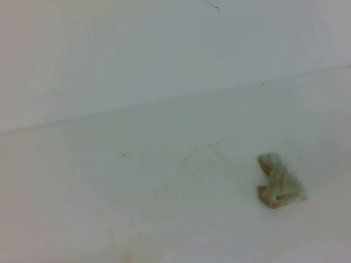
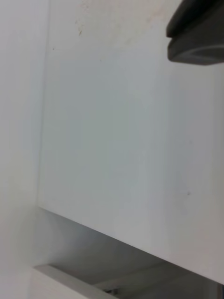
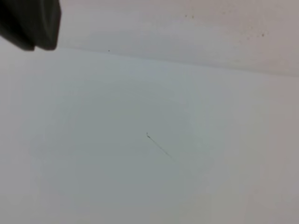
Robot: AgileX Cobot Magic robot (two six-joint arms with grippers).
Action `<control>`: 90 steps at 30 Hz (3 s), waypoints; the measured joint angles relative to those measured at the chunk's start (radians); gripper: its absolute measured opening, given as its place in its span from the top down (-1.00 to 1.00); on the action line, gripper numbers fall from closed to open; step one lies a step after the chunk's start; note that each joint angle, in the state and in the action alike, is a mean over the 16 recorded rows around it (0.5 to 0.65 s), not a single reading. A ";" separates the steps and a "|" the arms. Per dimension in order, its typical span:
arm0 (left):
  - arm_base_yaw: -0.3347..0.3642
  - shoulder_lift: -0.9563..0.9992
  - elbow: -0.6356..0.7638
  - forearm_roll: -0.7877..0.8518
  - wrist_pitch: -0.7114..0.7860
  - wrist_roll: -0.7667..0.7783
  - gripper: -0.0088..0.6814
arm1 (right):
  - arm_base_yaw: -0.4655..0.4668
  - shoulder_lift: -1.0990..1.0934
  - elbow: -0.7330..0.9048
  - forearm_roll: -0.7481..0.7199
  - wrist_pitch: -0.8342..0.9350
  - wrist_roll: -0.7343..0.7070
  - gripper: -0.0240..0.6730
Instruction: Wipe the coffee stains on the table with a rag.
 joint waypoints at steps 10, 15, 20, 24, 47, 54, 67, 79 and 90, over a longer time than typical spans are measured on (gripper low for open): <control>0.000 0.000 0.000 0.000 -0.001 0.000 0.97 | -0.036 -0.176 0.100 0.001 -0.036 -0.001 0.92; 0.000 0.000 0.000 0.000 -0.001 0.000 0.97 | -0.068 -0.302 0.202 -0.035 -0.078 -0.001 0.92; 0.000 0.000 0.000 0.000 0.000 0.000 0.97 | -0.095 -0.387 0.287 -0.174 -0.083 -0.002 0.92; 0.000 0.000 0.000 0.000 0.000 0.000 0.97 | -0.103 -0.428 0.330 -0.307 -0.056 -0.002 0.92; 0.000 0.000 0.000 0.000 0.000 0.000 0.97 | -0.116 -0.432 0.335 -0.447 0.036 0.125 0.92; 0.000 0.000 0.000 0.000 0.000 0.000 0.97 | -0.133 -0.432 0.335 -0.461 0.072 0.332 0.92; 0.000 0.000 0.000 0.000 0.000 0.000 0.97 | -0.152 -0.435 0.345 -0.540 0.275 0.613 0.92; 0.000 0.000 0.000 0.000 0.000 0.000 0.97 | -0.180 -0.434 0.344 -0.618 0.293 0.727 0.92; 0.000 0.000 0.000 0.000 0.000 0.000 0.97 | -0.198 -0.431 0.336 -0.630 0.278 0.751 0.92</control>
